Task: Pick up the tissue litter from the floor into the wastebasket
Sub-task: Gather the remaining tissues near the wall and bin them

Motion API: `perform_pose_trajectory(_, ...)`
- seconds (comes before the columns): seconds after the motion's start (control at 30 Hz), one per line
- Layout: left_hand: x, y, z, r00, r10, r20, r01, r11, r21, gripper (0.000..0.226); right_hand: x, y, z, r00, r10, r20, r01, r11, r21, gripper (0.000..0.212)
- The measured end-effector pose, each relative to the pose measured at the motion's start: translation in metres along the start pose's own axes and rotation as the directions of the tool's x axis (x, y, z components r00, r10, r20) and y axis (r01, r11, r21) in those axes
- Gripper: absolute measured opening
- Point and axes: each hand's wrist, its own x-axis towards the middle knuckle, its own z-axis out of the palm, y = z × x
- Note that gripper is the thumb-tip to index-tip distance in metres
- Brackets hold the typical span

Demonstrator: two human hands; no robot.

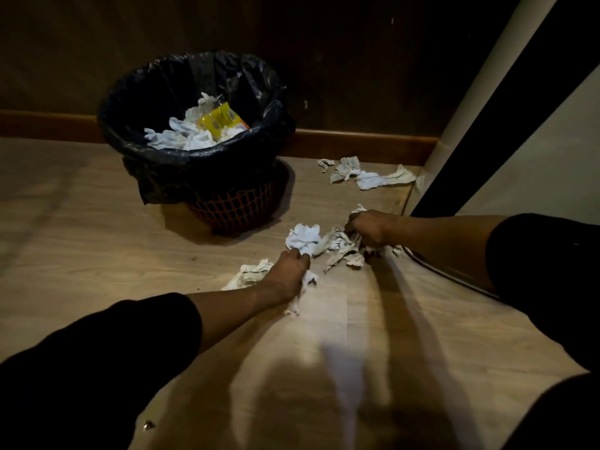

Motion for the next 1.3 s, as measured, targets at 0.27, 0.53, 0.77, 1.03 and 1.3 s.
perform_pose_trajectory(0.27,-0.023,-0.033,-0.048,0.987,-0.048,-0.154,0.028,0.991,-0.132,0.042,-0.015,-0.001,-0.033,0.995,0.052,-0.081,-0.053,0.998,-0.015,0.049)
perform_pose_trajectory(0.53,-0.053,-0.071,-0.034,0.957,-0.238,0.165,0.213,0.964,0.157,0.065,-0.027,-0.014,-0.053,0.994,0.082,-0.074,-0.084,0.996,-0.03,0.049)
perform_pose_trajectory(0.77,-0.063,-0.066,-0.025,0.976,-0.201,0.08,0.21,0.971,-0.115,0.077,-0.023,-0.019,-0.051,0.995,0.085,-0.057,-0.087,0.996,-0.037,0.048)
perform_pose_trajectory(1.03,-0.039,-0.049,-0.038,0.903,-0.346,0.255,0.368,0.929,-0.039,0.163,-0.015,-0.023,-0.047,0.998,0.05,-0.04,-0.052,0.996,-0.069,0.048)
perform_pose_trajectory(1.3,-0.029,-0.05,-0.033,0.888,-0.344,0.306,0.304,0.937,0.172,0.141,-0.019,-0.014,-0.04,0.998,0.066,-0.016,-0.066,0.998,-0.017,0.049)
